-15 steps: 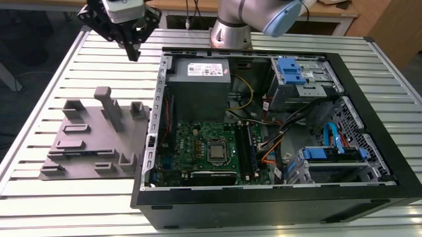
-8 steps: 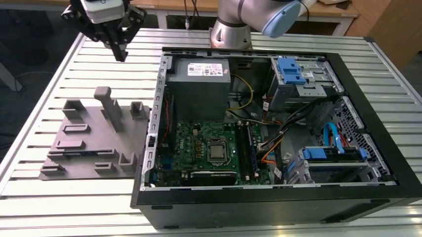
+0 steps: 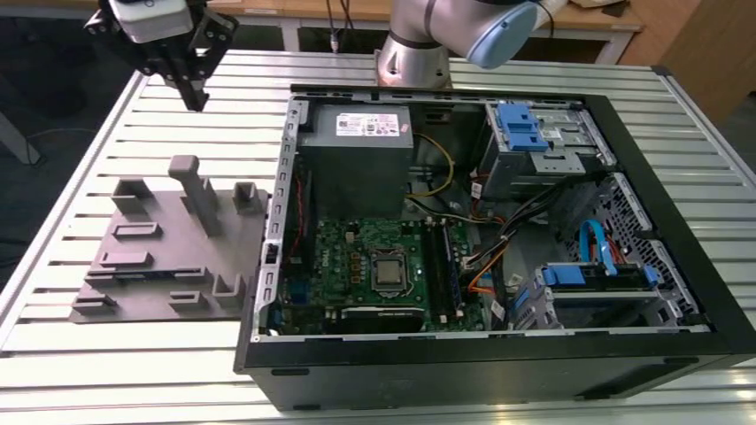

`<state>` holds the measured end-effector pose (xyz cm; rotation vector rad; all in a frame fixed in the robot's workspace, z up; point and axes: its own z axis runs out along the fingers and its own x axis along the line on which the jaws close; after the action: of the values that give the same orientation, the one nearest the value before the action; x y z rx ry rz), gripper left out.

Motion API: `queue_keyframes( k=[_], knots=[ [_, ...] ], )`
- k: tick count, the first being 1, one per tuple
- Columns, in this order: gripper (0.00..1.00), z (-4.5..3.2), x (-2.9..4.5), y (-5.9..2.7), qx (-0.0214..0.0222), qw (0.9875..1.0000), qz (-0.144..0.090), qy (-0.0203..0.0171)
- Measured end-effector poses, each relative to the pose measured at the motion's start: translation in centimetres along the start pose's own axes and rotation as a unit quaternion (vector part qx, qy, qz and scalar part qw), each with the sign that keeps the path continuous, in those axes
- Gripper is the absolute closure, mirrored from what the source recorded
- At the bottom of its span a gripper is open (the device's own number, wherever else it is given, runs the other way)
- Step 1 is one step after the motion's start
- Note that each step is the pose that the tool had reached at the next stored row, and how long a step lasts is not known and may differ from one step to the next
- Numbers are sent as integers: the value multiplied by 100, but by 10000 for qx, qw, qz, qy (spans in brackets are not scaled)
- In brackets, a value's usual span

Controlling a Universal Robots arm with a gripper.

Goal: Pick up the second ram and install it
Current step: 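Reach for the second ram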

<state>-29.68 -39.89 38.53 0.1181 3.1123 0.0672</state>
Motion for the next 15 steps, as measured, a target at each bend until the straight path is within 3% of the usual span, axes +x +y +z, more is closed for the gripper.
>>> queue_keyframes(
  k=[15],
  knots=[
    [89, 22, 452, -36, 0, 10000, 0, 0]
  ],
)
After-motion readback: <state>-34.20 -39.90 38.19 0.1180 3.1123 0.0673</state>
